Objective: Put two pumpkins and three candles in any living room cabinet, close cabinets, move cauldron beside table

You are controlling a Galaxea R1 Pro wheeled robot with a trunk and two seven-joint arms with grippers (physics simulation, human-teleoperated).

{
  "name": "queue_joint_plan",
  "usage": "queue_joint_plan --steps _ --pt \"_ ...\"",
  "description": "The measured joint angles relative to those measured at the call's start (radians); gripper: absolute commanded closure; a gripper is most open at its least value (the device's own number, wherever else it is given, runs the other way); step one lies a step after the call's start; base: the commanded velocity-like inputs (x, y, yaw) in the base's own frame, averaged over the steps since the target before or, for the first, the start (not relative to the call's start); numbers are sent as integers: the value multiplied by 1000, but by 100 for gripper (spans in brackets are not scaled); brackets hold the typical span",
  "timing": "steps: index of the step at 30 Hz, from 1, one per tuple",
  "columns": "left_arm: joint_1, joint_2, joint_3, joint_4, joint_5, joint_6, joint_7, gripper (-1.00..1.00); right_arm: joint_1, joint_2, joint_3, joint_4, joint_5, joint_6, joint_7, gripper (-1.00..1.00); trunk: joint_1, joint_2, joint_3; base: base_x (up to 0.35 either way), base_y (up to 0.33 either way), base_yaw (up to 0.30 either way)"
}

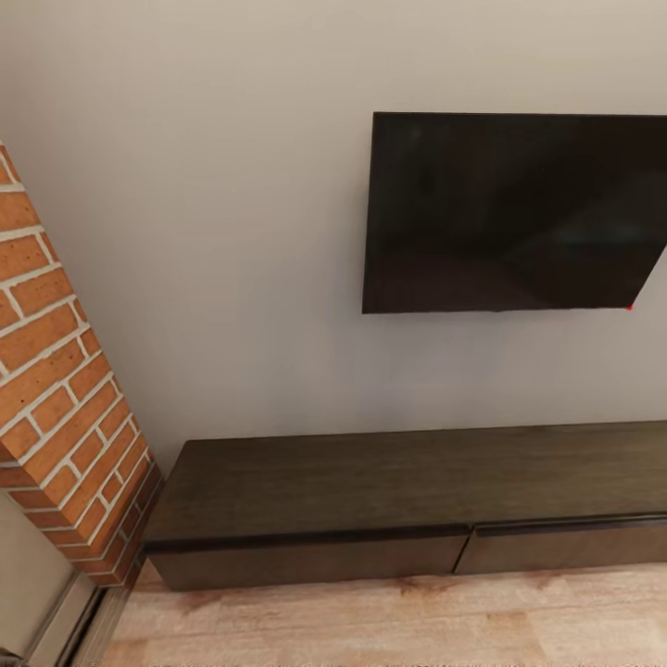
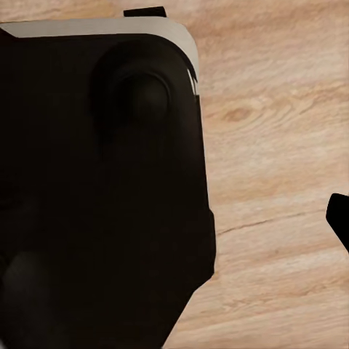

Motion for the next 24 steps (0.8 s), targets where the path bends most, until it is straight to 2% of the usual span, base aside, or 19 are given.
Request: queue_joint_plan --steps 8,15,20,24 --pt "0 -3 -1 -6 -2 0 1 -100 0 -13 0 -1 7 -8 -1 -100 0 0 -6 0 0 0" --pt "0 0 -1 -6 -5 0 1 -100 0 -8 2 -3 7 -126 0 -100 0 0 -6 0 0 0" --pt "0 -3 -2 -6 -4 0 1 -100 0 -1 2 -2 6 -147 0 -100 0 0 -6 0 0 0" --pt "0 -4 -1 -6 -4 0 1 -100 0 -9 1 -2 8 -151 -1 -100 0 0 -6 0 0 0"
